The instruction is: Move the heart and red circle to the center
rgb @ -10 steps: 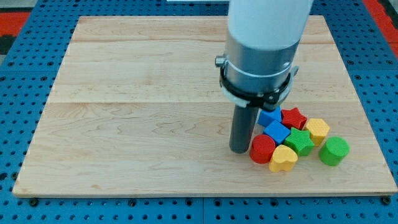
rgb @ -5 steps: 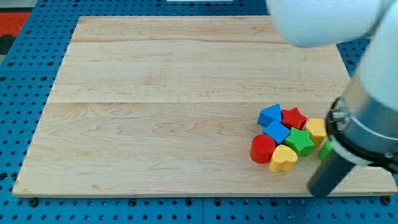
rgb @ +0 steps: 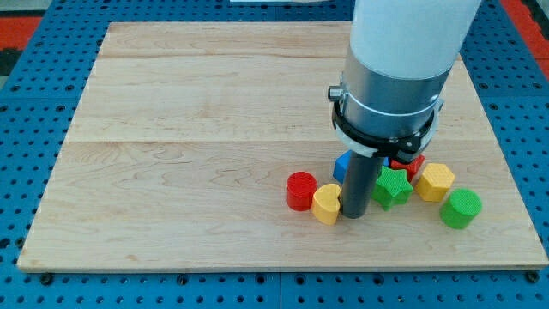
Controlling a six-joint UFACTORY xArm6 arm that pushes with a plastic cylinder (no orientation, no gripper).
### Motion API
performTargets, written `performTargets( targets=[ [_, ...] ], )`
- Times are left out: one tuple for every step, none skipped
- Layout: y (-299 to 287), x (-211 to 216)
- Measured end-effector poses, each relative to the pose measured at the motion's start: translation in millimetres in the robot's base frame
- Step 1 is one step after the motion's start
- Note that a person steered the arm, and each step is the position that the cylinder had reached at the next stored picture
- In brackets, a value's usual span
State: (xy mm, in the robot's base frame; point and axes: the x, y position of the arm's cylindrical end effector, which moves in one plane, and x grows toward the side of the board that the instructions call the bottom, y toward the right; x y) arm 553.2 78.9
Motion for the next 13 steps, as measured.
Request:
performTargets(
  targets=[
    [-41.7, -6.2],
    [-80.9, -20.5],
    [-84.1, 4.5],
    [-95.9, 32.0],
    [-128.8, 5.5],
    [-121.1, -23.1],
    [-106.2, -33.0],
    [-94.9, -42.2],
    [-88.4, -55.1],
    [-73.2, -54.7],
    [-67.6, -78.6],
    [-66.7, -120.2],
    [-66.7, -105.4]
  ],
)
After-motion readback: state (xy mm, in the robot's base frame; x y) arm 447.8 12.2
